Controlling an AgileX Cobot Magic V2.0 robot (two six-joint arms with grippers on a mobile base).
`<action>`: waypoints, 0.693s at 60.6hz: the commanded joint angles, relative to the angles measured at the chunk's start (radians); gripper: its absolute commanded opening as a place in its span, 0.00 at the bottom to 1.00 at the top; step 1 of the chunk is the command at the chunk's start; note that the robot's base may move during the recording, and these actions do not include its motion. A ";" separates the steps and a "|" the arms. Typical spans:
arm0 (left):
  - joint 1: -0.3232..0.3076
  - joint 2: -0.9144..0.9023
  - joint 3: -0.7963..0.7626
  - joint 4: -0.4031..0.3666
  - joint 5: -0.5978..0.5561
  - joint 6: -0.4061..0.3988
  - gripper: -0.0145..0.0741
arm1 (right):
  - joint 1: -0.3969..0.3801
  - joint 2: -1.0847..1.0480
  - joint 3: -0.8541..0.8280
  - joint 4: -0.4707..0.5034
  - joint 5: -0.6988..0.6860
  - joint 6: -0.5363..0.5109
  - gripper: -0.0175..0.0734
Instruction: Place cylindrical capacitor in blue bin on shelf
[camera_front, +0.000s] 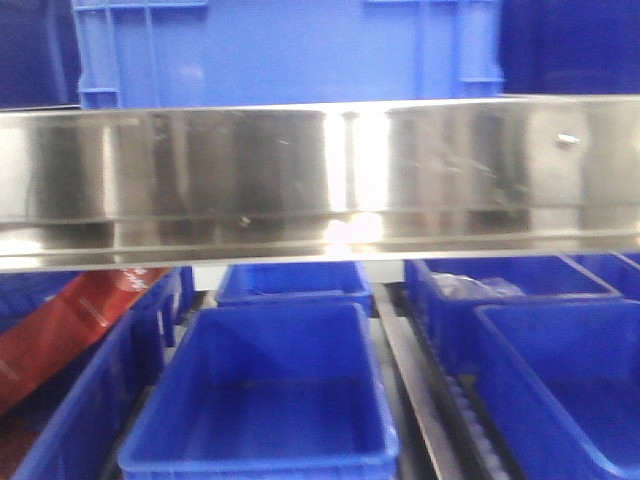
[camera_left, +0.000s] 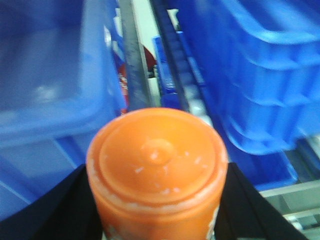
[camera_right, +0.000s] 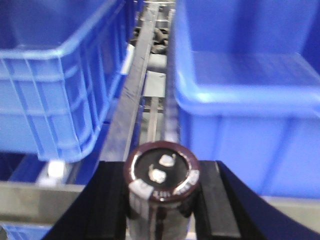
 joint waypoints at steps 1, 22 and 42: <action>-0.003 -0.003 0.000 -0.002 -0.020 -0.004 0.04 | 0.002 0.000 -0.009 -0.004 -0.023 -0.004 0.12; -0.003 -0.003 0.000 -0.002 -0.020 -0.004 0.04 | 0.002 0.000 -0.009 -0.004 -0.023 -0.004 0.12; -0.003 -0.003 0.000 -0.002 -0.020 -0.004 0.04 | 0.002 0.000 -0.009 -0.004 -0.023 -0.004 0.12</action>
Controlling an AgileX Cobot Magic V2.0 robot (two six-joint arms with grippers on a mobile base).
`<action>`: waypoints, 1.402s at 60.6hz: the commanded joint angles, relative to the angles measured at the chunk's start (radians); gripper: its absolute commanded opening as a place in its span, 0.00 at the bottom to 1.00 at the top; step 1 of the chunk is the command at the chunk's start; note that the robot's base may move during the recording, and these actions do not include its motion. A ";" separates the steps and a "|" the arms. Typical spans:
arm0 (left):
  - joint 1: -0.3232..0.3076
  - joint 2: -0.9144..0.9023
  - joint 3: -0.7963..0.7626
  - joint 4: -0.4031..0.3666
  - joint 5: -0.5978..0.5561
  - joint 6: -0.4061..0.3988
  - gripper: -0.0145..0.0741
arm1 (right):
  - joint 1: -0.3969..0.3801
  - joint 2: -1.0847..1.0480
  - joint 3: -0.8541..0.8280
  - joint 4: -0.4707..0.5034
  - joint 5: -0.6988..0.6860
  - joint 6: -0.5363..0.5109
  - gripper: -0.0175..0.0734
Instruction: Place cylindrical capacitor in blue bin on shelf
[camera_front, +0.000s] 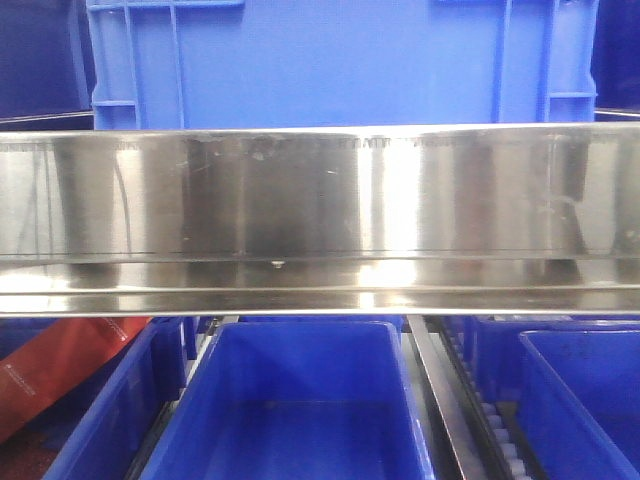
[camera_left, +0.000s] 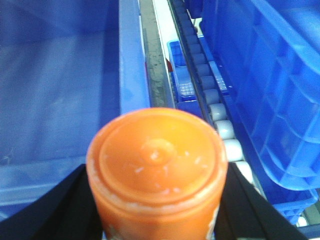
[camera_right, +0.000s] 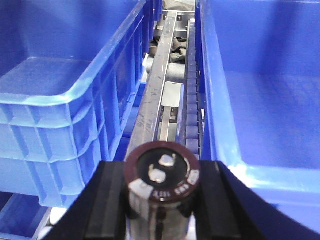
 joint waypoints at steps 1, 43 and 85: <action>-0.003 -0.003 0.000 -0.002 -0.020 -0.004 0.04 | 0.002 0.000 -0.009 -0.004 -0.023 -0.004 0.12; -0.003 -0.003 0.000 -0.002 -0.020 -0.004 0.04 | 0.002 0.000 -0.009 -0.005 -0.142 -0.004 0.12; -0.035 0.079 -0.108 -0.076 -0.080 0.006 0.04 | 0.002 0.000 -0.009 -0.005 -0.337 -0.004 0.12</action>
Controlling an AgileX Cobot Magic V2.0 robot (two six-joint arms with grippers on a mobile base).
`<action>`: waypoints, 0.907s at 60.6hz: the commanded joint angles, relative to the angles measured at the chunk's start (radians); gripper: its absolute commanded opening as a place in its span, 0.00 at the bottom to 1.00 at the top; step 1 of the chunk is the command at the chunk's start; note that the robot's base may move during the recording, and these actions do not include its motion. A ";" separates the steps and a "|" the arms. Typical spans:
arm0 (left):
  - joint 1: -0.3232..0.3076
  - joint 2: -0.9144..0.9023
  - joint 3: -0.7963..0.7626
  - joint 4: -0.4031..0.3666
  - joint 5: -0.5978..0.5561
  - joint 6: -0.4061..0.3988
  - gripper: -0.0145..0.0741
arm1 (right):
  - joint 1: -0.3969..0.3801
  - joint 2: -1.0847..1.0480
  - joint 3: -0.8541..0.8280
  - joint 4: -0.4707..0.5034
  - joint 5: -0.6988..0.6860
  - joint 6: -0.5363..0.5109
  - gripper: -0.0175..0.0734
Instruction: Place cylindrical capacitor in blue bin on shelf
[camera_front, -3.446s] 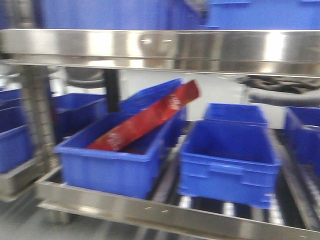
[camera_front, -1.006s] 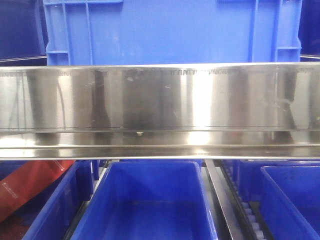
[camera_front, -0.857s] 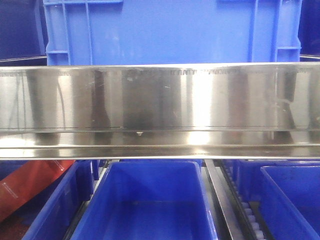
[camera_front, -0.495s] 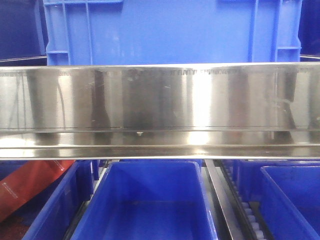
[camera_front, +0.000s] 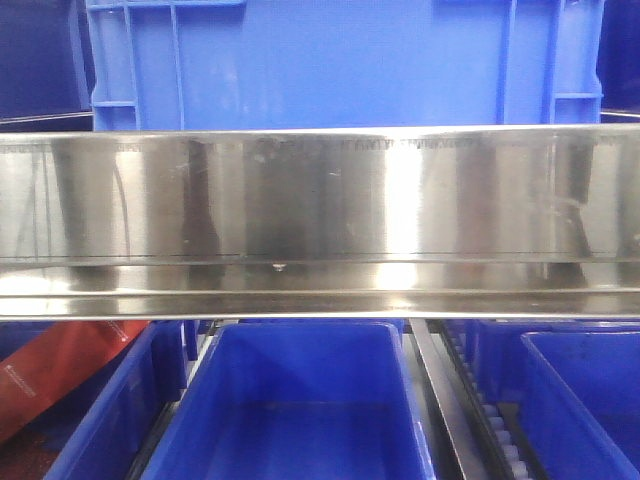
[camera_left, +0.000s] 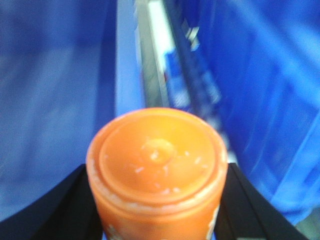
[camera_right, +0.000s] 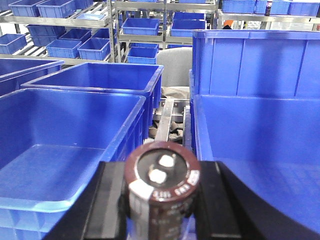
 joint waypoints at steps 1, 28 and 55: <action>-0.035 0.050 -0.082 -0.030 -0.042 0.011 0.04 | 0.002 0.000 -0.009 -0.005 -0.036 -0.002 0.12; -0.311 0.556 -0.669 -0.033 -0.029 0.033 0.04 | 0.002 0.000 -0.009 0.035 -0.012 -0.002 0.12; -0.363 0.961 -0.836 -0.045 -0.024 0.033 0.04 | 0.002 0.000 -0.009 0.065 -0.008 -0.002 0.12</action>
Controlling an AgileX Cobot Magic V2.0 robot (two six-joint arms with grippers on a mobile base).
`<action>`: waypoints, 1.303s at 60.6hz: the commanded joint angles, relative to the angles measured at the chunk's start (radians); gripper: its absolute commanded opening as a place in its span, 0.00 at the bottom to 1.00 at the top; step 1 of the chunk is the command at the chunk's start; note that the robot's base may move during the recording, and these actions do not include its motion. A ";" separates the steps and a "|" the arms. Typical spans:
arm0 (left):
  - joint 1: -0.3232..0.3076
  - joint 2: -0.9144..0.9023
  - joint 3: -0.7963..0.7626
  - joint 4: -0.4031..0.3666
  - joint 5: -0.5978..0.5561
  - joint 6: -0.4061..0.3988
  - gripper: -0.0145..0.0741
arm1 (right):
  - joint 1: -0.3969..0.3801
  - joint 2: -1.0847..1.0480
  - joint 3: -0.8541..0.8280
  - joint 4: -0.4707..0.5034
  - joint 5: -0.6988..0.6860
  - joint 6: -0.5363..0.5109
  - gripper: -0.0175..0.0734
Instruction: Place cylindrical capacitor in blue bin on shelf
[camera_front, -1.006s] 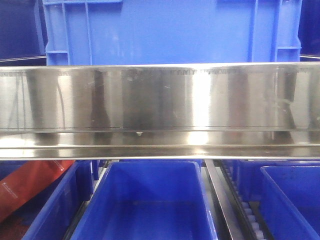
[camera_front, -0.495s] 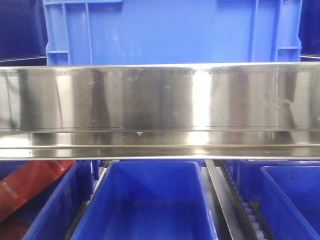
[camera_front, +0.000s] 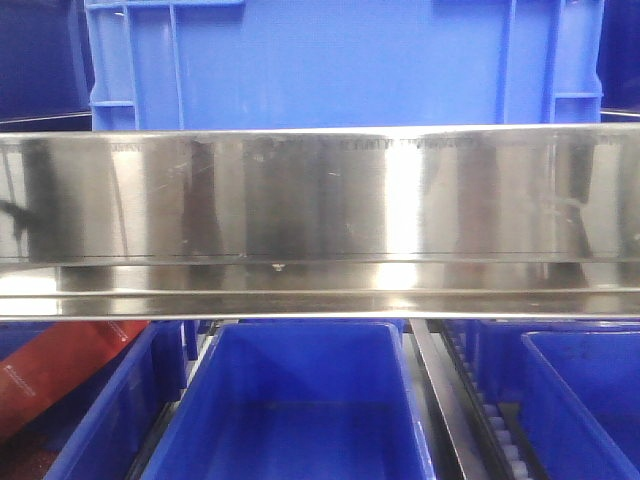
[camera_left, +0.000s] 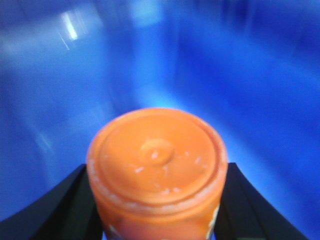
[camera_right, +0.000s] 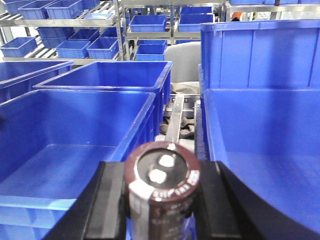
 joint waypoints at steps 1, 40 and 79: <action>-0.003 0.042 -0.012 -0.006 -0.005 0.000 0.04 | 0.002 0.000 -0.009 0.005 -0.022 -0.002 0.12; -0.003 0.053 -0.082 -0.004 0.095 0.000 0.64 | 0.002 0.000 -0.009 0.005 -0.006 -0.002 0.12; 0.069 -0.450 0.198 0.045 0.188 -0.038 0.11 | 0.002 0.000 -0.009 0.005 0.134 -0.002 0.12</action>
